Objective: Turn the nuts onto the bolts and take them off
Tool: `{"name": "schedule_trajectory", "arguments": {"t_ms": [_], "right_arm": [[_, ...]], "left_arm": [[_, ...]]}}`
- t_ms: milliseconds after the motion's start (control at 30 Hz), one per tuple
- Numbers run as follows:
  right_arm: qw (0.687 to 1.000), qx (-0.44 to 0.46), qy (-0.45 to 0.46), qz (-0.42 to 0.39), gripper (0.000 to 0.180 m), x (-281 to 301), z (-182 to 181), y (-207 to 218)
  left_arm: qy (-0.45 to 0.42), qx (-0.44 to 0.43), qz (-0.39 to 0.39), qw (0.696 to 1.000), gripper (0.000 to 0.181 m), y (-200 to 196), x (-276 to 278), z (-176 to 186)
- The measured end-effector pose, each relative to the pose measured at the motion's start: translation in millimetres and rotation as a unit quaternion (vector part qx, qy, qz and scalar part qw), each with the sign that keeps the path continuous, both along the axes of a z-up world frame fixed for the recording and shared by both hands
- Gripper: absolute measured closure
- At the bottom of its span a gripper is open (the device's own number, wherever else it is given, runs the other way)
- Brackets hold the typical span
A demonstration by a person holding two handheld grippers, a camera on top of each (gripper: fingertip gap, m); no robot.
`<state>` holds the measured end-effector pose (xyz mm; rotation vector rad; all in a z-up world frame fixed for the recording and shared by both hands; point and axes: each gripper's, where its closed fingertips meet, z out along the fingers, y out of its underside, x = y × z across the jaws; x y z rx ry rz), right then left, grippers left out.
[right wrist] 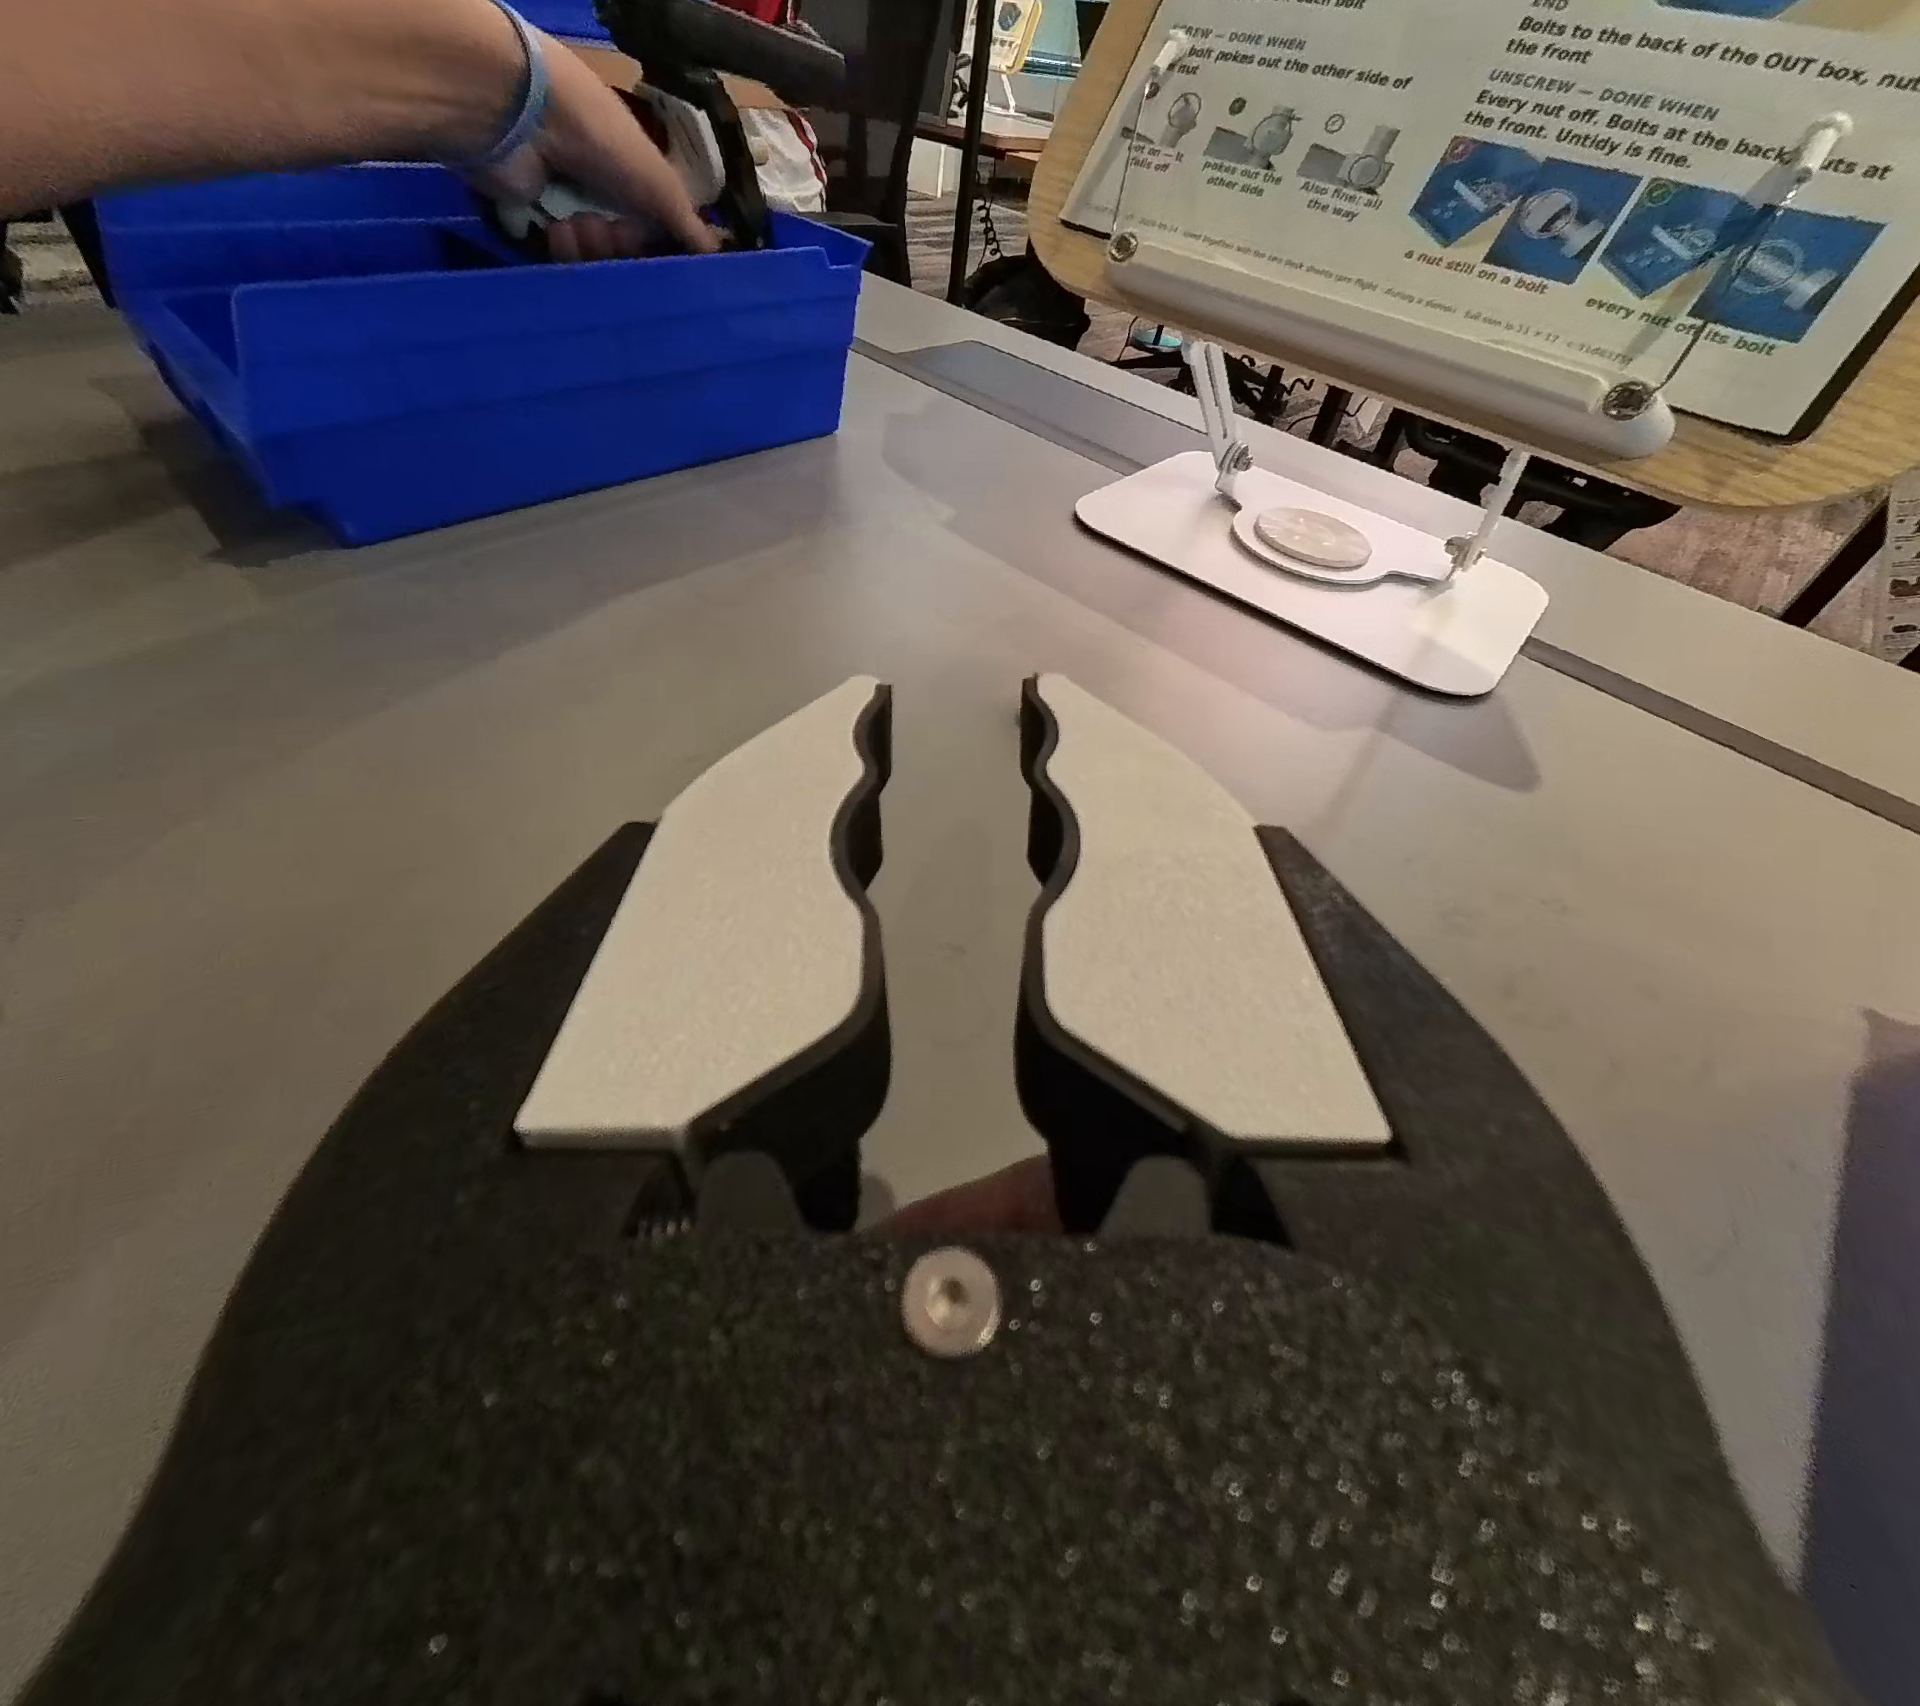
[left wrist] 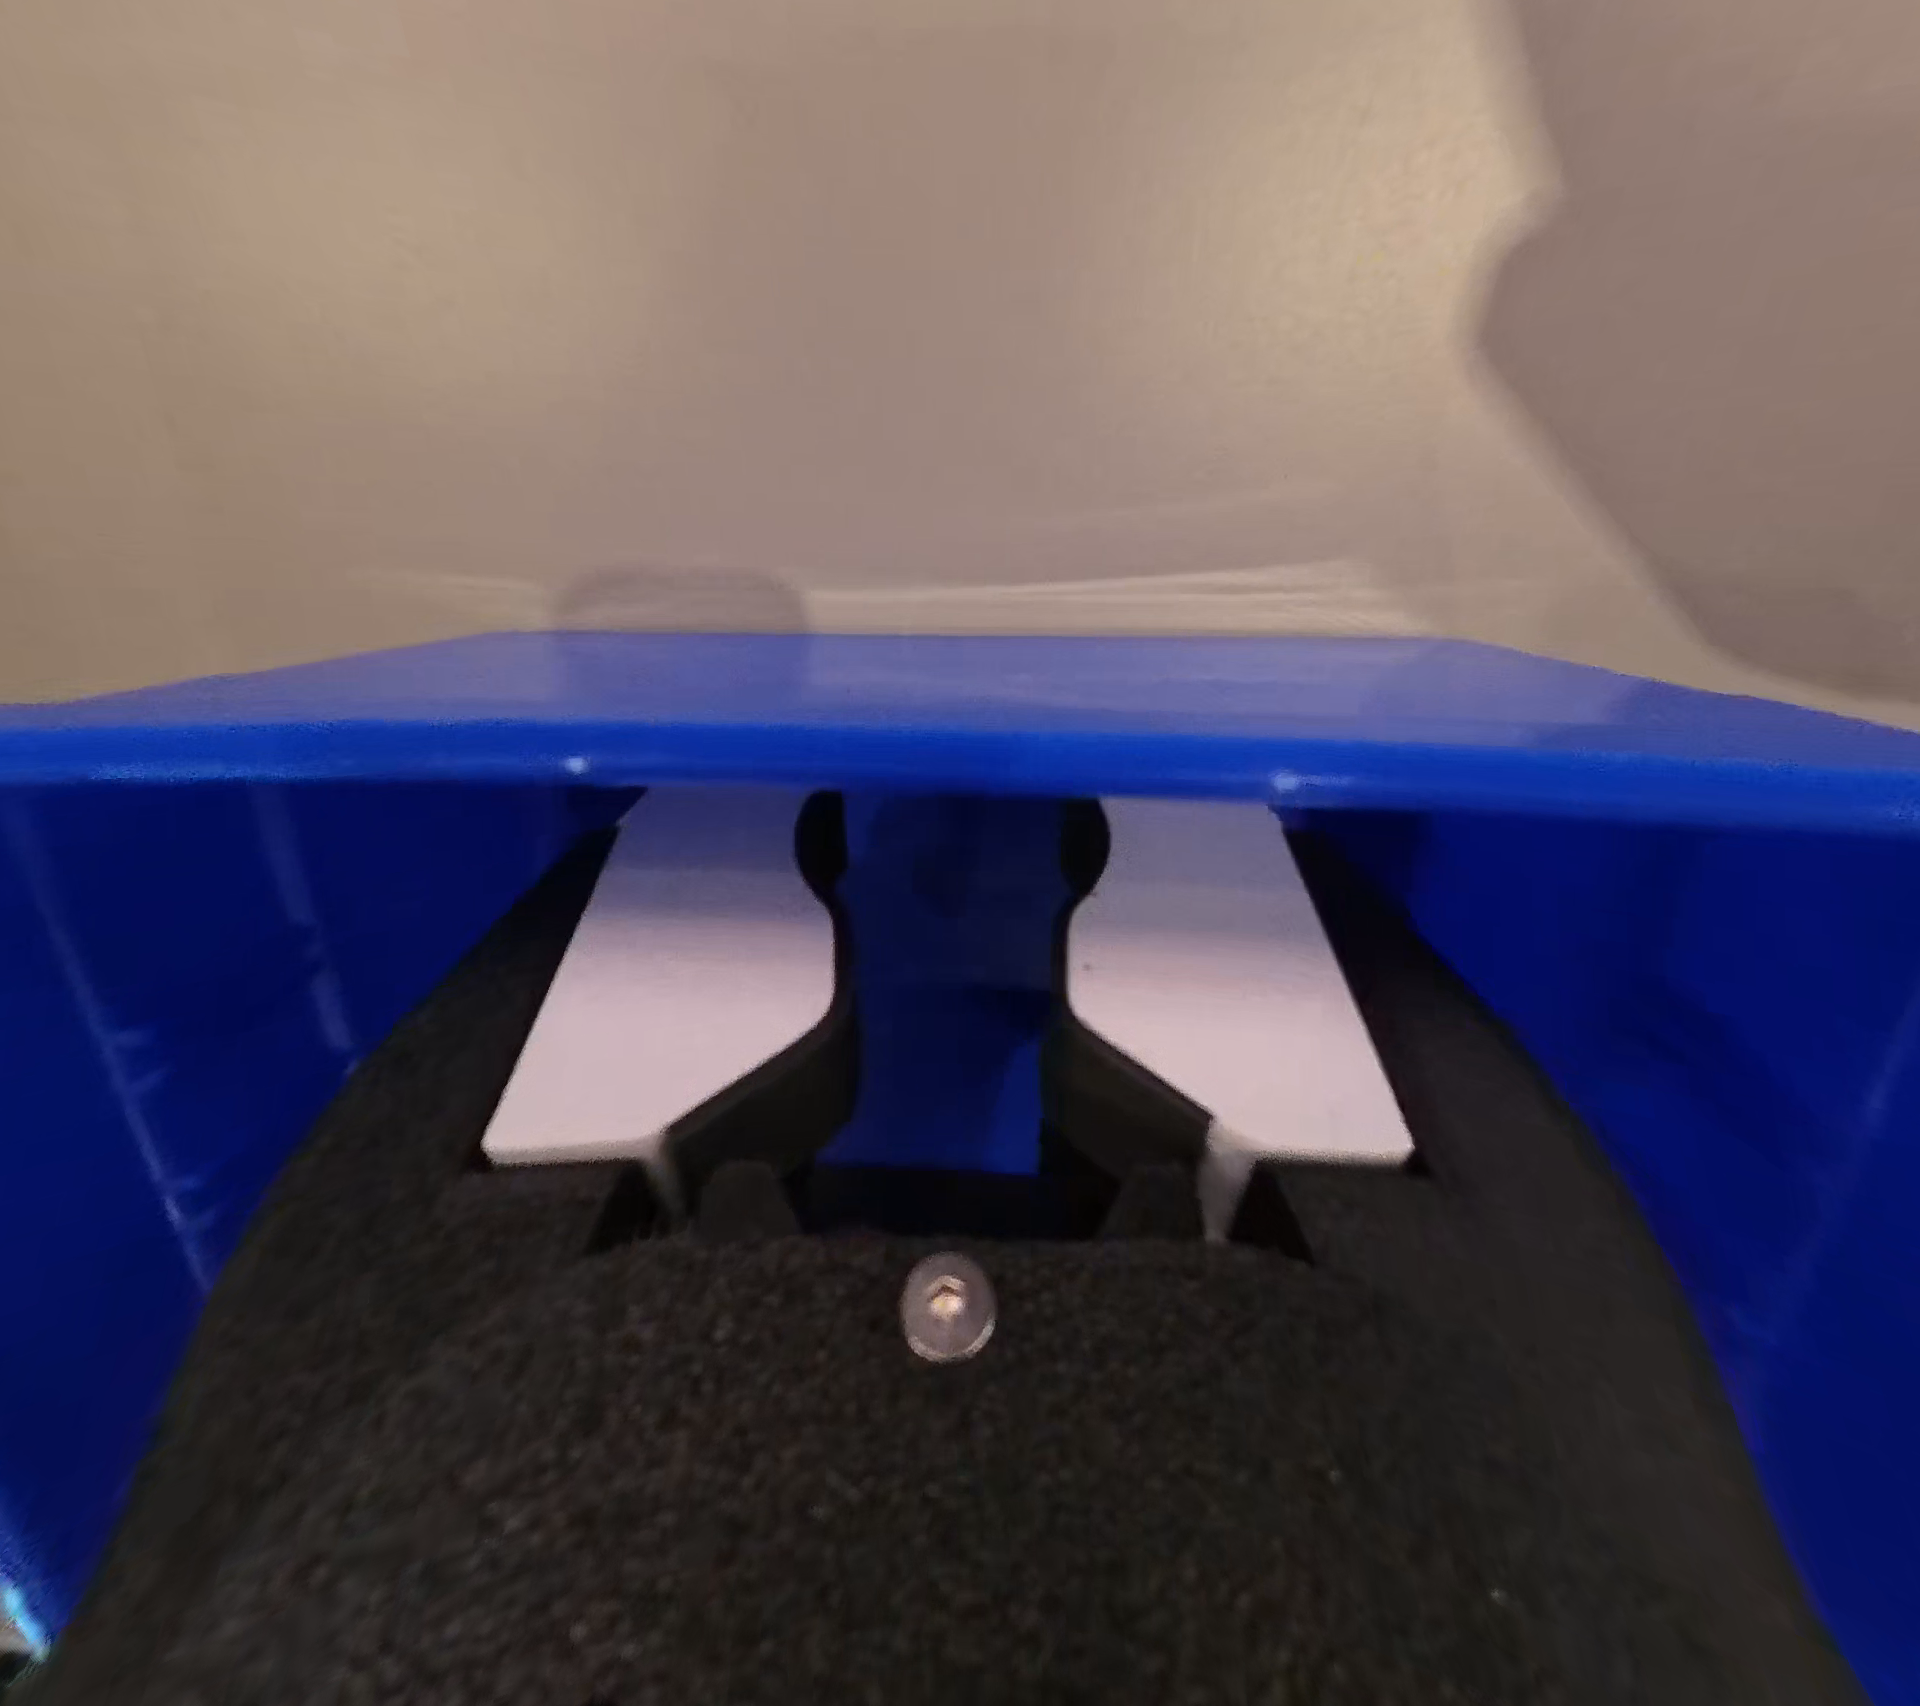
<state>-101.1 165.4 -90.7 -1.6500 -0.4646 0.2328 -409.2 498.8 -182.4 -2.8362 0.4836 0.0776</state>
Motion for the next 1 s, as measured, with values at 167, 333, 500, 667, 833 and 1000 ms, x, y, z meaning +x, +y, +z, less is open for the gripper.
{"name": "schedule_trajectory", "arguments": {"t_ms": [167, 333, 500, 667, 833, 1000], "right_arm": [[1.000, -0.001, 0.002, -0.002, 0.157, 1, 0, 0], [1.000, -0.003, 0.005, -0.003, 0.157, 3, -1, 0], [1.000, -0.002, 0.004, -0.003, 0.158, 2, 0, 0], [1.000, 0.000, 0.006, -0.006, 0.158, 4, 0, 0], [1.000, 0.001, 0.007, -0.010, 0.158, 6, 1, 2], [1.000, 0.003, 0.006, -0.017, 0.158, 9, 2, 3]], "left_arm": [[0.015, 0.007, -0.008, 1.000, 0.160, -1, -6, 0], [0.013, 0.001, -0.027, 1.000, 0.173, -8, -4, 3], [0.007, -0.001, -0.051, 0.999, 0.173, -18, -8, 10], [-0.025, 0.049, -0.120, 0.991, 0.174, -29, 1, 55], [-0.109, 0.195, -0.370, 0.902, 0.174, -93, 59, 142], [-0.151, 0.415, -0.546, 0.711, 0.174, -197, 128, 204]]}}
